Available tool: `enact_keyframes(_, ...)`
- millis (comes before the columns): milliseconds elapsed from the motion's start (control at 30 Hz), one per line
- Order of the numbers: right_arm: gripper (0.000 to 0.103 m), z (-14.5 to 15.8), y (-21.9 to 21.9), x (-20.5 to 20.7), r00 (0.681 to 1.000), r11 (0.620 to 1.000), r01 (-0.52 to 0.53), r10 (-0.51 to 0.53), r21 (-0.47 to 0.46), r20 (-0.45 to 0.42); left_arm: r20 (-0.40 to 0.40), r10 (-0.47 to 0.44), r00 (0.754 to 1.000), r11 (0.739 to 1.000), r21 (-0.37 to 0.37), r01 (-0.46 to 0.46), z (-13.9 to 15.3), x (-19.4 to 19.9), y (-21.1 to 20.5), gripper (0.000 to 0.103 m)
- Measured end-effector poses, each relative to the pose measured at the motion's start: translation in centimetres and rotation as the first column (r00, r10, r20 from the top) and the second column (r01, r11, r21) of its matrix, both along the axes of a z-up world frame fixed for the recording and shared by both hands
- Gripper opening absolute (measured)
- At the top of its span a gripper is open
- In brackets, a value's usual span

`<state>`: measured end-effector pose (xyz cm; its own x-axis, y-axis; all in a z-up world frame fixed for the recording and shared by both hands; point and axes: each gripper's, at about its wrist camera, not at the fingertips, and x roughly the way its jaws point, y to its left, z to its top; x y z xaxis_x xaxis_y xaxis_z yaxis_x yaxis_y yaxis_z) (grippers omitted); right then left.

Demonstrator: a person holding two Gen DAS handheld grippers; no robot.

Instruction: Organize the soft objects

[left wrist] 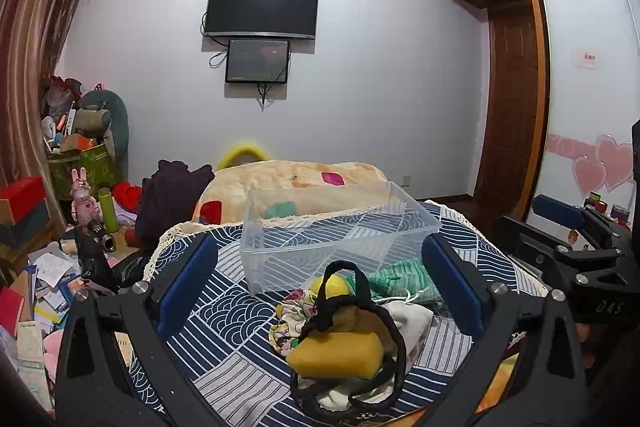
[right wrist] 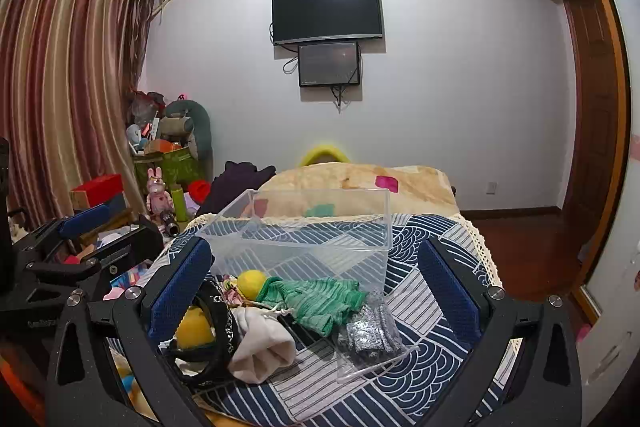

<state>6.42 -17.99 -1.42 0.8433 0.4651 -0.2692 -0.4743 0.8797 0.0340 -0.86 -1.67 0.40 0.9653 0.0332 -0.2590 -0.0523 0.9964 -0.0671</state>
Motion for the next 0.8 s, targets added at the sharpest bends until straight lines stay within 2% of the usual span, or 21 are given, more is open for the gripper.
enact_keyframes(800, 0.103, -0.03, -0.07, -0.01, 1.0, 1.0, 0.0, 0.0, 0.003, 0.001, 0.007, 0.005, 1.0, 1.0, -0.012, -0.005, -0.18, -0.08, 0.41, 0.103)
